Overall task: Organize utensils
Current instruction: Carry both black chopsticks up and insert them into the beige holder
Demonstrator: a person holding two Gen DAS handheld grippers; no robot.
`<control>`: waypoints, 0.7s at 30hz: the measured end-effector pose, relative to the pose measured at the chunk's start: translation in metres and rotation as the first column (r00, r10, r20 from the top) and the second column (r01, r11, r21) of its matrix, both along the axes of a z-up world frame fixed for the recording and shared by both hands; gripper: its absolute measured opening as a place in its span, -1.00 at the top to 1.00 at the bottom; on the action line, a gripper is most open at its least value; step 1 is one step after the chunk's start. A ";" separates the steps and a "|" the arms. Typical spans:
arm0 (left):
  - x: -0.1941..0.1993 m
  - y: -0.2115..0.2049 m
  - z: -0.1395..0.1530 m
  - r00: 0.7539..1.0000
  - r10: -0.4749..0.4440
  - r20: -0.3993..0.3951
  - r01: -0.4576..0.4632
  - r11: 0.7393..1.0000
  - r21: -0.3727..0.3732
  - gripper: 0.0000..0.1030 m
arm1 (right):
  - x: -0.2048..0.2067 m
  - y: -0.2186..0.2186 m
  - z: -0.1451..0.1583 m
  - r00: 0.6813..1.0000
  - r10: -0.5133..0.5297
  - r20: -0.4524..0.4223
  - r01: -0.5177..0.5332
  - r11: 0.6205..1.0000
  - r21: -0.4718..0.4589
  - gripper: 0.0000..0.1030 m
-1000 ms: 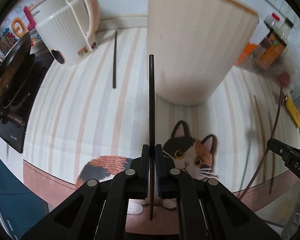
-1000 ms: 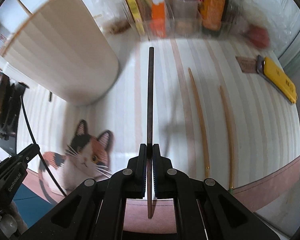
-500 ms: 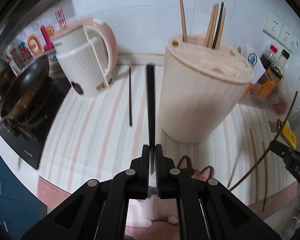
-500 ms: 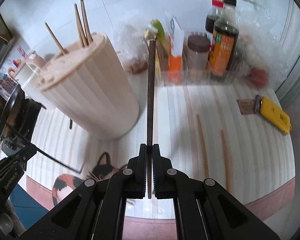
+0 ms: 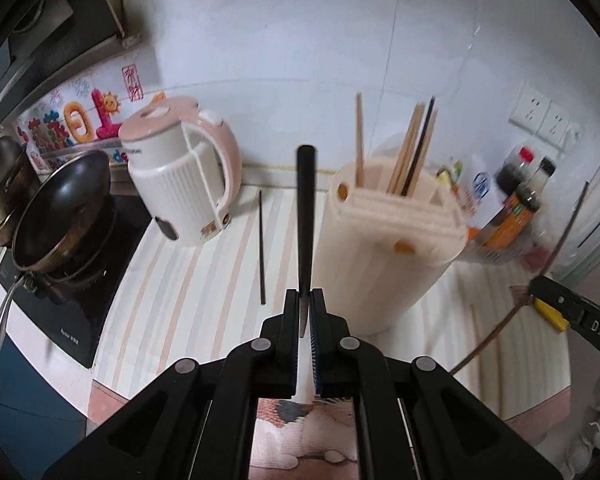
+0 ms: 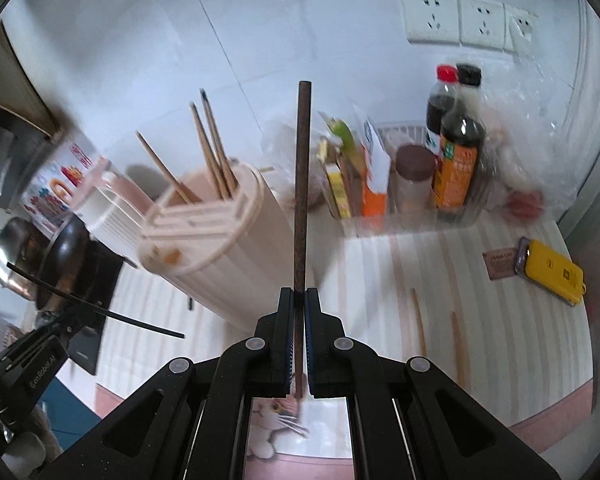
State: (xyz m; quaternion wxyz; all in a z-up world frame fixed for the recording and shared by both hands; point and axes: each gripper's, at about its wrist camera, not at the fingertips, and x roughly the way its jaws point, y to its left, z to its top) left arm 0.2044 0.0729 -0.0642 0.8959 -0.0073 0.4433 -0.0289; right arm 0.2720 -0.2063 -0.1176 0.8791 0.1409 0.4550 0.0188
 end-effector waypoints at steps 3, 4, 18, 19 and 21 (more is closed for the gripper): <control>0.000 -0.001 0.018 1.000 -0.007 0.022 0.008 1.000 -0.010 0.95 | 0.003 0.001 0.019 1.000 0.015 0.023 -0.015 1.000 0.008 0.90; 0.001 0.000 0.024 1.000 -0.009 0.027 0.009 1.000 -0.018 0.95 | 0.004 0.002 0.027 0.999 0.021 0.034 -0.021 1.000 0.012 0.90; 0.015 -0.003 0.116 0.990 -0.055 0.132 0.070 0.991 -0.110 0.95 | 0.032 0.005 0.117 0.982 0.074 0.174 -0.084 0.995 0.047 0.90; 0.019 -0.006 0.122 0.988 -0.062 0.139 0.078 0.990 -0.118 0.95 | 0.037 0.004 0.123 0.980 0.072 0.184 -0.082 0.995 0.048 0.90; 0.028 -0.011 0.130 0.986 -0.079 0.148 0.099 0.986 -0.131 0.95 | 0.046 0.003 0.133 0.977 0.064 0.204 -0.075 0.996 0.047 0.90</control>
